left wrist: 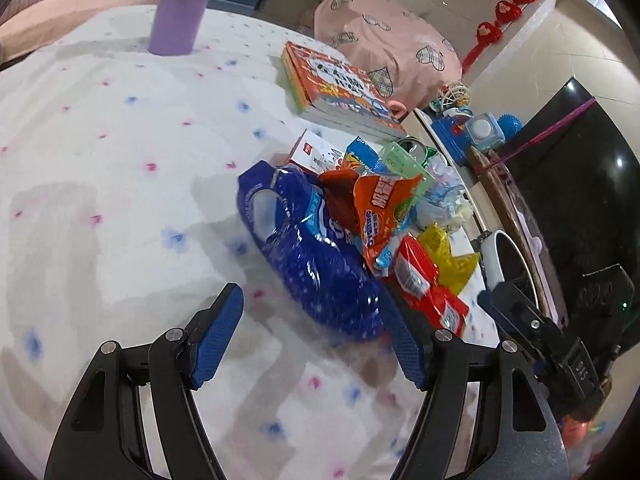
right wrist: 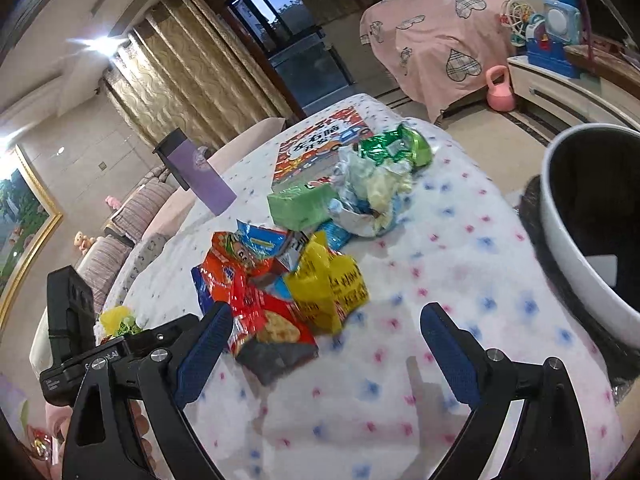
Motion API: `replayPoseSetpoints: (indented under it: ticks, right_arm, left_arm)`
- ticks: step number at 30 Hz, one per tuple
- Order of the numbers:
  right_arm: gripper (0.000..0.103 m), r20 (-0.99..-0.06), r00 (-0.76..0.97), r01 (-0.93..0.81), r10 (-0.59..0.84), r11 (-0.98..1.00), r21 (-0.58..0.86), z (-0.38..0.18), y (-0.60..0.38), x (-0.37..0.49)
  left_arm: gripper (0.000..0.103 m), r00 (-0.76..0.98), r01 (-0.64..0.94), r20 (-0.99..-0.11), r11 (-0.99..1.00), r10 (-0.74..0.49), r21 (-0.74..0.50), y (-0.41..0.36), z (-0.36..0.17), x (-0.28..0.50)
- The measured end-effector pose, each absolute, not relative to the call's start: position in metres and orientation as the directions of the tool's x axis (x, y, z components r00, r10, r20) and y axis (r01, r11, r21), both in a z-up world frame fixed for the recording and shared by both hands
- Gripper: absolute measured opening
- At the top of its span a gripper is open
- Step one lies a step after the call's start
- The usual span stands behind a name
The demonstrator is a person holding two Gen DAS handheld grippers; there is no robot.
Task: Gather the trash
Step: 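Move both open tools back toward the snack bags on the table, then grasp the blue snack bag with left tool while right tool grasps yellow snack bag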
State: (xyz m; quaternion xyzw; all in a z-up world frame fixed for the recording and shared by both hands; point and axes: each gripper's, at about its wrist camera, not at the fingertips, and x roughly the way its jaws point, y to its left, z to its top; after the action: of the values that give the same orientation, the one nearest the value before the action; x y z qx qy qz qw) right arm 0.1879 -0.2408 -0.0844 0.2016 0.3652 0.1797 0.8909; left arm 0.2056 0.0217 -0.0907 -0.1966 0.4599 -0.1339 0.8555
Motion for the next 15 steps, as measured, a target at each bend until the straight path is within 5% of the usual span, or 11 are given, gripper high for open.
replayPoseSetpoints:
  ticks: [3,5,7,9,10,15]
  right_arm:
    - [0.083,-0.59,0.652,-0.172,0.476,0.851,0.496,-0.091,-0.235,0.202]
    - [0.071,-0.603,0.636,-0.169,0.482,0.849,0.5,-0.098,-0.232,0.211]
    - [0.037,-0.616,0.625,-0.167,0.48,0.853,0.495,-0.103,-0.23,0.214]
    - [0.026,-0.6,0.637,-0.173,0.484,0.848,0.501,-0.102,-0.23,0.212]
    - [0.006,-0.606,0.641,-0.18,0.47,0.86,0.478,-0.1,-0.229,0.209]
    - [0.002,-0.595,0.657,-0.189,0.463,0.865,0.465,-0.092,-0.236,0.195]
  left_arm:
    - [0.071,0.523,0.047,-0.74,0.881,-0.423,-0.47,0.018,-0.098,0.218]
    - [0.042,0.522,0.055,-0.737,0.879,-0.431,-0.474,0.015,-0.1,0.222]
    - [0.037,0.524,0.063,-0.737,0.882,-0.427,-0.467,0.015,-0.1,0.222]
    - [0.032,0.536,0.076,-0.729,0.884,-0.427,-0.462,0.016,-0.097,0.218]
    - [0.03,0.547,0.081,-0.721,0.884,-0.425,-0.46,0.018,-0.094,0.213]
    - [0.027,0.594,0.081,-0.685,0.878,-0.423,-0.472,0.035,-0.076,0.193]
